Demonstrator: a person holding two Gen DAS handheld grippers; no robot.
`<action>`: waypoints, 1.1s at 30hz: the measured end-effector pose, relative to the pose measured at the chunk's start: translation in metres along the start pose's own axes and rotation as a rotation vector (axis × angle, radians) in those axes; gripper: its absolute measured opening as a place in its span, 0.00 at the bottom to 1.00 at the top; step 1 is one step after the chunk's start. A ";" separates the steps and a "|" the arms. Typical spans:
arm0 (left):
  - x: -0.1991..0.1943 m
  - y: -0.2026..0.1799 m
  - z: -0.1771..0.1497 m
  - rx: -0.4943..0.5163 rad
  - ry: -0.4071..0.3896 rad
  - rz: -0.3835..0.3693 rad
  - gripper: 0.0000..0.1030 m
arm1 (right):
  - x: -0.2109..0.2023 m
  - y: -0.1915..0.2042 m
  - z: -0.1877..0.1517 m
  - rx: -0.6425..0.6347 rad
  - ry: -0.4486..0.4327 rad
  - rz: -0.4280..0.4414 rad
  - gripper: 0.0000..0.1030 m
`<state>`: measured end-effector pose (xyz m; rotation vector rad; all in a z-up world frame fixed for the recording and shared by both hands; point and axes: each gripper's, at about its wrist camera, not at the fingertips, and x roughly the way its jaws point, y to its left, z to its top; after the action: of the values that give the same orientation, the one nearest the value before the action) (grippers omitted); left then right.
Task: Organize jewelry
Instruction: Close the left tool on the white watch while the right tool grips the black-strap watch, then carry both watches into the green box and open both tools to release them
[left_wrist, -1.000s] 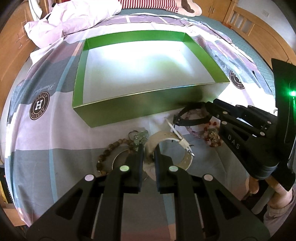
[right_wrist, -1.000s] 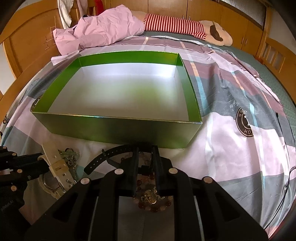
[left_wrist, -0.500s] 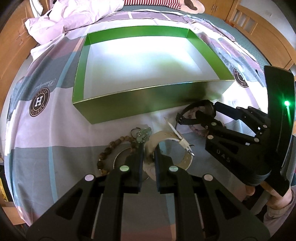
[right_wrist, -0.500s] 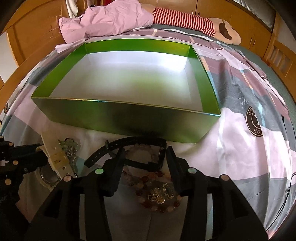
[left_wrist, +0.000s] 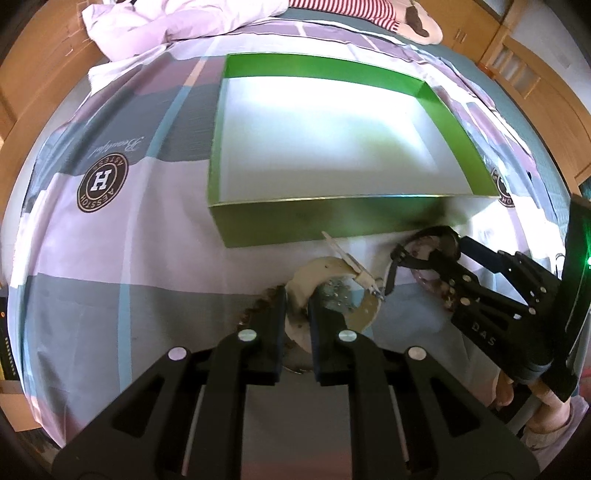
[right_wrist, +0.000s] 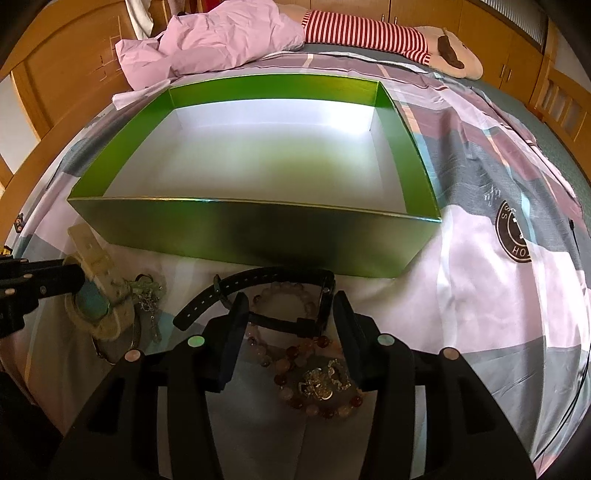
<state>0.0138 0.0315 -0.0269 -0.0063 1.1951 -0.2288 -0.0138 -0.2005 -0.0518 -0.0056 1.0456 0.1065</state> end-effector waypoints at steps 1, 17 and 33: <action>0.000 0.001 0.000 -0.003 0.000 0.000 0.12 | 0.000 0.000 0.000 0.001 -0.001 -0.002 0.46; 0.004 0.014 0.004 -0.042 0.030 -0.057 0.17 | 0.012 -0.006 -0.001 0.007 0.029 -0.036 0.18; 0.019 0.024 0.006 -0.125 0.090 -0.135 0.32 | 0.016 -0.005 -0.005 -0.005 0.059 -0.027 0.17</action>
<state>0.0300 0.0514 -0.0448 -0.1880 1.2986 -0.2744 -0.0095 -0.2048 -0.0688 -0.0275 1.1037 0.0849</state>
